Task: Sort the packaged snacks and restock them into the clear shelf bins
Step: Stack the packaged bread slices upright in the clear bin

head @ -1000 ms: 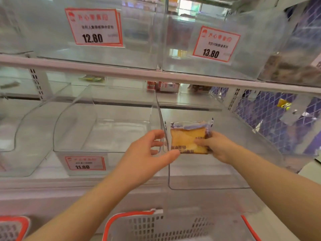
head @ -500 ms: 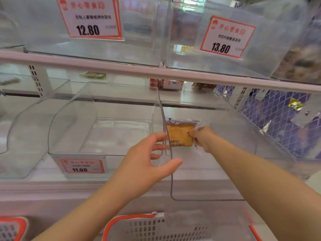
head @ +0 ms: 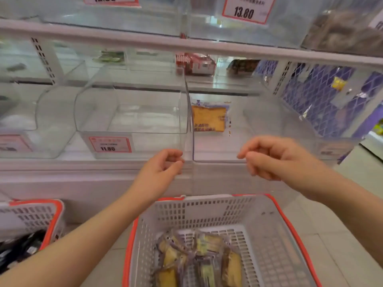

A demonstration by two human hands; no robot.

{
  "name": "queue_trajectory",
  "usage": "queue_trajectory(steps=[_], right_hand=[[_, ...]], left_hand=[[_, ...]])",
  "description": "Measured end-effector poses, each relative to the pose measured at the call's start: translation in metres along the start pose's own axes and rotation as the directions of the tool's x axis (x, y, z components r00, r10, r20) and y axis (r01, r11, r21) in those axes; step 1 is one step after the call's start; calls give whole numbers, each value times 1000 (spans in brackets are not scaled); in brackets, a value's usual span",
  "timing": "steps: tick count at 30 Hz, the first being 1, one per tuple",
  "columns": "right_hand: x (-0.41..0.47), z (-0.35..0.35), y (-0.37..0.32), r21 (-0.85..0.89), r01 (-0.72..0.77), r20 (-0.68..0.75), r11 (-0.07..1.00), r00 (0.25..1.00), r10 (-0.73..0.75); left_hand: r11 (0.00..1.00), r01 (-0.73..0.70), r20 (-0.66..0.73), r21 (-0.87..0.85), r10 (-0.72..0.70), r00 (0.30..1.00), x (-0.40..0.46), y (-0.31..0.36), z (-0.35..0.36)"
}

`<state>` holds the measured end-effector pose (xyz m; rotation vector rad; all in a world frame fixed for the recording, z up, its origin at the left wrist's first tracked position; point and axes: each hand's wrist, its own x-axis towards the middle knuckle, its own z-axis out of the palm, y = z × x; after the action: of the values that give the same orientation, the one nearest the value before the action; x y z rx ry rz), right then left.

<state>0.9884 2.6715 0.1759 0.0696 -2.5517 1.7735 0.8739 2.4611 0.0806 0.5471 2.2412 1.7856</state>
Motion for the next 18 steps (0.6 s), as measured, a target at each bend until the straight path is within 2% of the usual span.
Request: queue_trajectory(steps=[2,5,7,9,11,12,14,18], right_hand=[[-24,22,28,-79,-86,159,993,982,98],[-35,57,96,-255,-279,210,926,919,335],[-39,78,151,-360,-388,194,849,859,474],[-43,93,195,-455,-438,183,775,806,563],[-52,110,226,-459,-500,185,734,754,630],[-56,118,237,-424,-543,185,725,732,656],[-63,132,253,-354,-612,180,707,697,694],[-72,153,272,-368,-634,219,681,652,726]], left_hand=[[993,87,38,78,-90,995,-13,-30,12],[904,107,197,414,-204,959,-34,-86,28],[776,68,294,626,-317,902,-53,-124,40],[597,29,310,802,-457,833,-73,-156,48],[403,-78,322,912,-584,745,-95,-188,59],[354,-115,325,928,-619,715,-104,-204,64],[331,-129,324,935,-643,694,-113,-227,75],[358,-143,350,923,-623,700,-102,-260,89]])
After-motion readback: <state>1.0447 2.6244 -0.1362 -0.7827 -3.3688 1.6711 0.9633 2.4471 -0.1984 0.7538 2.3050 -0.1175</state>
